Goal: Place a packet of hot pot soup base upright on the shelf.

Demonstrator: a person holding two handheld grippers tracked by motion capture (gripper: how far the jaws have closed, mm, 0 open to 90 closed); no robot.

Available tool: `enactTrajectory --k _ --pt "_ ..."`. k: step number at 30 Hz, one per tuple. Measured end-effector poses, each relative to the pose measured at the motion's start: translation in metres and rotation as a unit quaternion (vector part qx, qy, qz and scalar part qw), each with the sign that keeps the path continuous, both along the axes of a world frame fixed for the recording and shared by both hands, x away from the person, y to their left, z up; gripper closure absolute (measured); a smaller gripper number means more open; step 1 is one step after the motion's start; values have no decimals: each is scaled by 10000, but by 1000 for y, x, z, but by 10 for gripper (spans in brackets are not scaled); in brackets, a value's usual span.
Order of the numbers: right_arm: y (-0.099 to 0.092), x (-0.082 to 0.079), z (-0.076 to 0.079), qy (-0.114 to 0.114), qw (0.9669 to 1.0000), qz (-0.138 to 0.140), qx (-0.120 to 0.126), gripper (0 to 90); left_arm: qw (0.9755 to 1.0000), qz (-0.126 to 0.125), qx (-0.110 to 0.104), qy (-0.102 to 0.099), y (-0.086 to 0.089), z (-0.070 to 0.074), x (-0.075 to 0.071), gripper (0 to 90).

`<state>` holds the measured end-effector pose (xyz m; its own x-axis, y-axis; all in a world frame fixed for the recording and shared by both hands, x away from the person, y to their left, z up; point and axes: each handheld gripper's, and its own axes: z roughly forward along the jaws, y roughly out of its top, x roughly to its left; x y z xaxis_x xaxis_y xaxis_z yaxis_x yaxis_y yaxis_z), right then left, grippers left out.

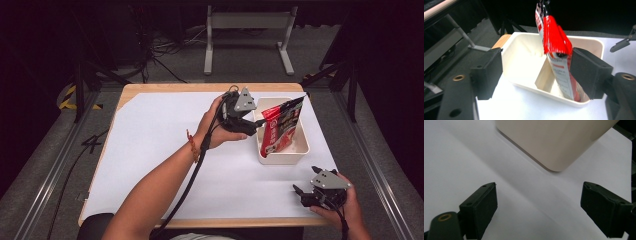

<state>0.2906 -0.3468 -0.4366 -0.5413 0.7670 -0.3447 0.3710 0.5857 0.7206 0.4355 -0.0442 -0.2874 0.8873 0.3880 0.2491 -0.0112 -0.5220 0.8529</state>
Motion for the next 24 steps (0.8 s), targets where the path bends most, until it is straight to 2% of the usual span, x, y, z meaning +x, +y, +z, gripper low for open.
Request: enactTrajectory --k 2,5,9,15,17,24 --pt "0 0 0 -3 10000 -4 -4 136 10000 3 32 30 3 0 -1 264" --pt "0 0 0 8 10000 -3 9 136 9999 57 100 -65 9 -2 -4 251" --pt "0 0 0 4 10000 6 -11 136 9999 78 148 -39 16 -2 -6 233" --pt "0 -1 0 -12 10000 -16 10 136 9998 132 119 -24 29 -7 -10 198" --pt "0 -1 1 -24 10000 -19 5 136 9996 176 194 -101 34 -9 -13 186" --pt "1 -1 1 -25 10000 -9 22 135 9991 228 338 -120 53 -17 -21 153"
